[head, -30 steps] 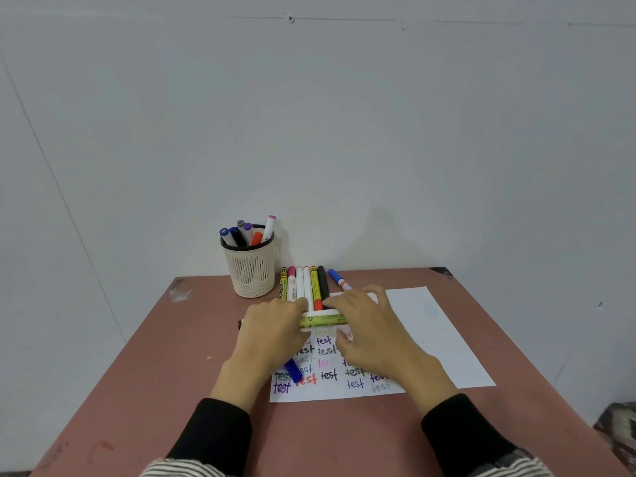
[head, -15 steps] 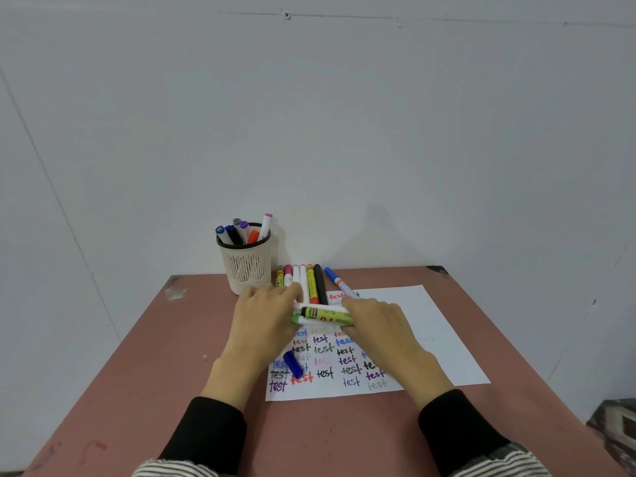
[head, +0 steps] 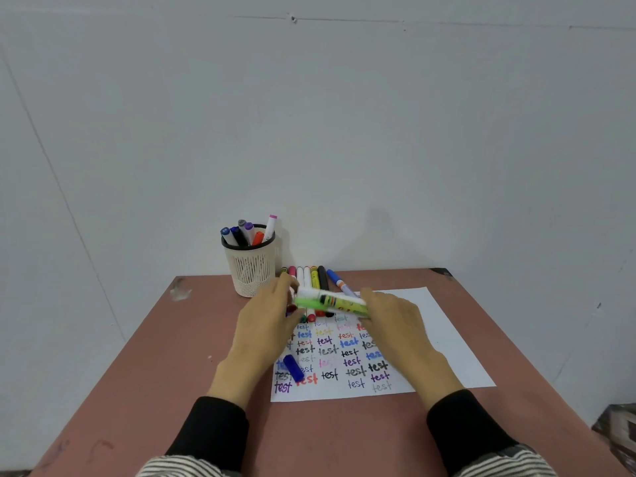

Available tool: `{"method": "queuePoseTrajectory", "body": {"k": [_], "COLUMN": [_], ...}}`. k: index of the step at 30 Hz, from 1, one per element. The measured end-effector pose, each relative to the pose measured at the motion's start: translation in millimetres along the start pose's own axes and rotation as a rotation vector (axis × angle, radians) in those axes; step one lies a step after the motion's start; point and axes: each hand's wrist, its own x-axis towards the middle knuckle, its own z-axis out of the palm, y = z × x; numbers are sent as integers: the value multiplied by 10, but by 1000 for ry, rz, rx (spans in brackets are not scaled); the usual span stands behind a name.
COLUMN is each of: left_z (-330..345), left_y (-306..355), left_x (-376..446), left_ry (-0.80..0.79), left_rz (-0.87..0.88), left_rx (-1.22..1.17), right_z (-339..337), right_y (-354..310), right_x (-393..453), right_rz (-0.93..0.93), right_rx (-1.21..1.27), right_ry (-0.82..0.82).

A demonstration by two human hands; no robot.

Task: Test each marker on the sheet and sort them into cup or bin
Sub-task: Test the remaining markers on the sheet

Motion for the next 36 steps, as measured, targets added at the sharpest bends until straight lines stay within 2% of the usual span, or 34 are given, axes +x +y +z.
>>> {"method": "queuePoseTrajectory", "body": {"k": [4, 8, 12, 18, 22, 25, 28, 31, 33, 36], "left_z": [69, 175, 252, 297, 317, 336, 339, 334, 338, 334], "left_y": [-123, -130, -114, -86, -68, -63, -59, -56, -49, -37], "left_x": [4, -21, -44, -25, -9, -7, -9, -12, -12, -10], "left_ry": [122, 64, -39, -77, -55, -32, -15, -1, 7, 12], "left_rz": [-112, -176, -180, -173, -175, -174, -184, -210, -219, -228], "left_rx": [22, 56, 60, 52, 14, -9, -39, -63, -70, -75], "right_z": [49, 184, 279, 327, 251, 190, 194, 247, 262, 206], "right_y": [224, 357, 314, 221, 249, 277, 334, 317, 288, 249], "right_x": [56, 143, 273, 339, 313, 273, 229, 199, 198, 206], "right_rz": [335, 529, 515, 412, 395, 435, 535, 528, 483, 459], "right_rx": [50, 81, 107, 202, 351, 326, 233, 335, 403, 570], "right_ry": [-37, -143, -130, -45, 106, 212, 112, -34, -64, -20]}}
